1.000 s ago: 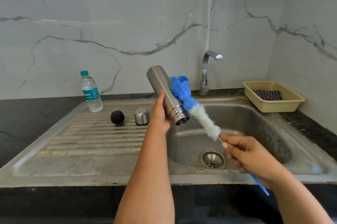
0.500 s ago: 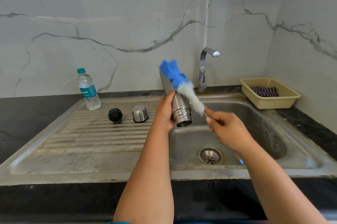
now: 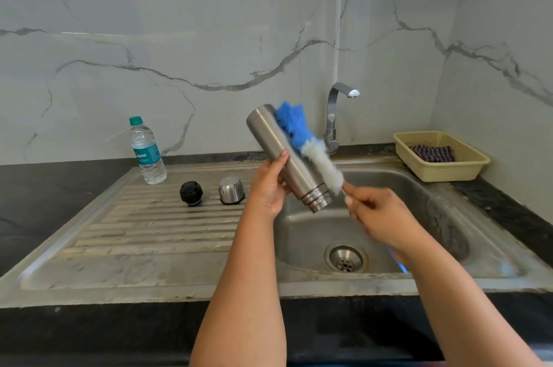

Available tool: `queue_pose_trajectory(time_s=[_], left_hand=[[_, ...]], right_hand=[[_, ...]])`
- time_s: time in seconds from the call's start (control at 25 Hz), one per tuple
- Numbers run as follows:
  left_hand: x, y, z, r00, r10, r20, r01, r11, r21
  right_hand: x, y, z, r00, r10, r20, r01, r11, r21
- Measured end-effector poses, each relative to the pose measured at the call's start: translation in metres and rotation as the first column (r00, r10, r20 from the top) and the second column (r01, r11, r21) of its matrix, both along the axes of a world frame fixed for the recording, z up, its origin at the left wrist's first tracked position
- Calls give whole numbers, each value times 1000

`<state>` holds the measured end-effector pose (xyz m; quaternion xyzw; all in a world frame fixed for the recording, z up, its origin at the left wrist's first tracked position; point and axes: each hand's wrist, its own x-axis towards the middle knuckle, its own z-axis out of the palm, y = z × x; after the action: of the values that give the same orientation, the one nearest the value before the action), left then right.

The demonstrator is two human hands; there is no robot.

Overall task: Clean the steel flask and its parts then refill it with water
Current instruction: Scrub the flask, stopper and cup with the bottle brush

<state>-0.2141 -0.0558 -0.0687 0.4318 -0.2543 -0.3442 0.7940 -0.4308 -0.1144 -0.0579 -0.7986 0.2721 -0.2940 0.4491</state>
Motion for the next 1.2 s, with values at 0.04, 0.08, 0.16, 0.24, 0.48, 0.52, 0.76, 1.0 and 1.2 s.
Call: queue_pose_trajectory(time_s=[0.04,0.08,0.16,0.24,0.48,0.52,0.76,1.0,1.2], left_hand=[[6,3,-3,1000,26,-11,-26,999,-18],[9,6,-4,998,49,-33,-50,998,-35],[12,8,-3,991,87,-98,-93,994,-62],[12,7,-4,987,104,-121,-112,992,-62],[-1,-1,0,993,23,-114,-28,999,-37],[0,-2,-1,989,28,-144,-35,998,-46],[12,-1,-6,986,-8,-164,-6,996,-84],[2,2,-2,992,8,-128,-18,997,-70],[16,1,-8,978,91,-190,-102,994,-45]], right_hand=[[-13,7,-7,999,49,-16,-49,998,26],[-29,15,-11,995,99,-22,-97,991,89],[-51,16,-11,990,138,-25,-129,967,219],[-46,9,-3,992,112,-57,-99,977,187],[24,-3,20,998,-50,-48,43,990,-134],[15,-2,17,996,-57,-76,47,990,-131],[-57,9,-13,995,66,-72,-48,973,227],[8,-7,11,998,12,69,-21,991,135],[-59,13,-11,989,142,-27,-130,953,273]])
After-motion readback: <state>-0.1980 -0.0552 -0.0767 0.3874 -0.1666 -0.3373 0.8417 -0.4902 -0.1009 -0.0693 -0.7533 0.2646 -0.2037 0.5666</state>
